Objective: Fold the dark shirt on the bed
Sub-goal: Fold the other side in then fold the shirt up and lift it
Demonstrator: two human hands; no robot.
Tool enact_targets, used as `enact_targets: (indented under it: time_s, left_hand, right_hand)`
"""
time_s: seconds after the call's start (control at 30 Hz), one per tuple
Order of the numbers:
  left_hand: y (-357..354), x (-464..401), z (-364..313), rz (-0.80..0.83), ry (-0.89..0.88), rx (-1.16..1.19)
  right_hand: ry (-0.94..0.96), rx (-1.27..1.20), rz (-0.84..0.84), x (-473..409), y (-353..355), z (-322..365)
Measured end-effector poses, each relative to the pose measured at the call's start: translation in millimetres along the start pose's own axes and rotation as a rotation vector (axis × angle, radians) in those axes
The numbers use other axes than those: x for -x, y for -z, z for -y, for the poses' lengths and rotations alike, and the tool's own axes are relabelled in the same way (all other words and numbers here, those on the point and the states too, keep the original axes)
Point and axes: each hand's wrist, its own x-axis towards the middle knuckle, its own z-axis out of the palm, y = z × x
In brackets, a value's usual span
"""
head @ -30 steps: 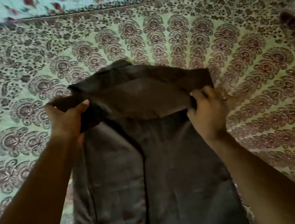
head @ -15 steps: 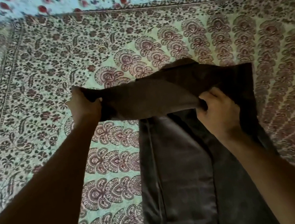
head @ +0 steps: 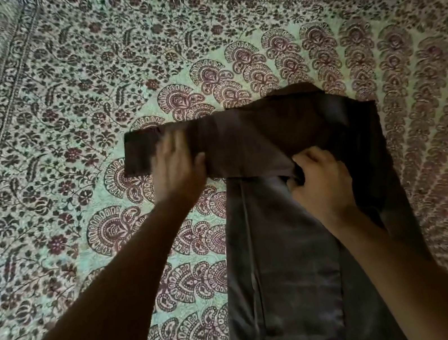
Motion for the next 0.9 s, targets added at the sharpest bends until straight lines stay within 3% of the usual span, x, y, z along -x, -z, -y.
enact_targets:
  time_s: [0.07,0.13,0.23,0.3,0.4,0.63,0.9]
  left_hand:
    - [-16,9,-6,0.170,-0.183,-0.038]
    - [-27,11,-8,0.254,-0.218,-0.164]
    - [-30,15,-22,0.229,-0.135,-0.191]
    - [-27,21,-42,0.125,-0.118,-0.161]
    - [-29,34,-78,0.026,-0.235,-0.039]
    - [-75,48,-183,0.220,-0.543,0.171]
    - [-138,-3,-282,0.436,-0.273,0.310]
  right_hand:
    - [0.001,-0.015,0.045,5,-1,-4]
    - [-0.028,-0.029,0.074,12,-1,-12]
    - [-0.116,-0.010,0.043,26,4,-30]
    - [-0.199,-0.011,0.017,41,8,-43]
    - [-0.322,-0.030,-0.006,64,16,-63]
    - [-0.499,-0.025,0.014,113,10,-120]
    - [-0.432,-0.086,-0.121,129,8,-146]
